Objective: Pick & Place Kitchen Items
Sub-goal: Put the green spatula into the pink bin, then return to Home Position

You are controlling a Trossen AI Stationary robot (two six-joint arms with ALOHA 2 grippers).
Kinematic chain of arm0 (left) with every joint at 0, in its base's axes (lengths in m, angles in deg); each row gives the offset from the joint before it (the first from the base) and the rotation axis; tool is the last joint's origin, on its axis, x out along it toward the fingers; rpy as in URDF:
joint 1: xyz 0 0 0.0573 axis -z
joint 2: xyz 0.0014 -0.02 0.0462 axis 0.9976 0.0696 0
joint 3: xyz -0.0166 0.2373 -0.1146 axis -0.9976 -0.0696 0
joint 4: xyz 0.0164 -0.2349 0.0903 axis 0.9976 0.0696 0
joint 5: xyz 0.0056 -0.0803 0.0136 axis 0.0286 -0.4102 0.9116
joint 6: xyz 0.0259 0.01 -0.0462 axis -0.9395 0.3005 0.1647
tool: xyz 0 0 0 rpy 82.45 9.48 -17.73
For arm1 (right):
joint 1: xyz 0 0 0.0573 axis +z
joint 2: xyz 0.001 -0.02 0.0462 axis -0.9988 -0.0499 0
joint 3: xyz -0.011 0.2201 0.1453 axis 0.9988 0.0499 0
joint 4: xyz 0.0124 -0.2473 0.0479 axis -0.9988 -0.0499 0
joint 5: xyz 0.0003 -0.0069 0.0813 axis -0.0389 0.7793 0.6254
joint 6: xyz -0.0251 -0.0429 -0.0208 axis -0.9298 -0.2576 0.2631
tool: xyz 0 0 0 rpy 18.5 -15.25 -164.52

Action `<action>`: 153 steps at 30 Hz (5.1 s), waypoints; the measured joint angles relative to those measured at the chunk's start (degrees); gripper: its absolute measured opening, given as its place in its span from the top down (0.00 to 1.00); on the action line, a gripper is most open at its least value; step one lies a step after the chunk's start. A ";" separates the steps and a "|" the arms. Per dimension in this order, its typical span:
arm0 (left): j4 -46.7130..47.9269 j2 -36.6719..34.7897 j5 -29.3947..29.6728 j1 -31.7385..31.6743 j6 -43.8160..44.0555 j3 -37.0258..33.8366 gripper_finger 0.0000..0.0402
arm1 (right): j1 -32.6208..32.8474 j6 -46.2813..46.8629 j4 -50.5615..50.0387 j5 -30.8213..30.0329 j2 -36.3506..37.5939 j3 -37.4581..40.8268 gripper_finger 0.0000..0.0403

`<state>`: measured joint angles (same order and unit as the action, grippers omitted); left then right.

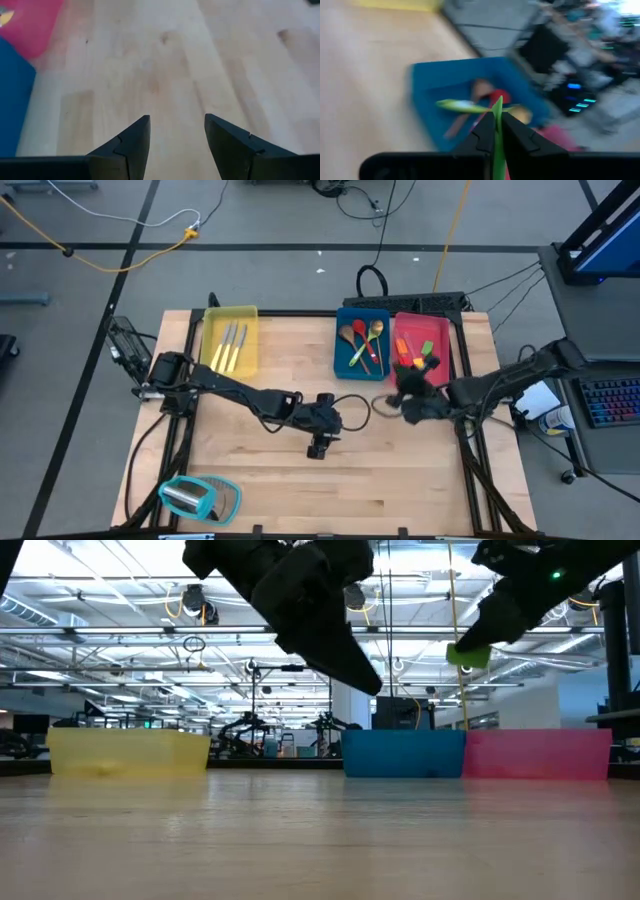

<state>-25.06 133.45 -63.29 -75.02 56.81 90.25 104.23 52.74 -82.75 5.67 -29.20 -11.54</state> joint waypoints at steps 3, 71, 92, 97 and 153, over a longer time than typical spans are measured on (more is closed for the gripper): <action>-2.24 0.00 0.02 0.80 0.40 0.00 0.52 | -5.78 -2.59 0.11 -1.44 2.71 1.08 0.97; -0.34 -9.73 10.45 1.26 -5.73 -0.04 0.52 | -40.56 -22.07 90.52 55.89 6.15 38.77 0.80; 29.88 -34.76 28.52 -0.24 8.61 -0.02 0.52 | -16.50 -29.87 66.55 55.50 6.90 16.40 0.96; 38.42 -40.09 30.20 -0.42 12.54 -0.43 0.52 | -14.71 -30.10 56.30 55.48 6.90 9.44 0.98; 9.69 -107.45 18.86 -0.42 1.04 -53.96 0.52 | -14.13 -28.19 17.14 52.94 58.33 20.58 0.98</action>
<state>-15.37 26.00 -44.43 -75.44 57.85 36.28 90.10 24.55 -65.61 58.61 29.13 9.03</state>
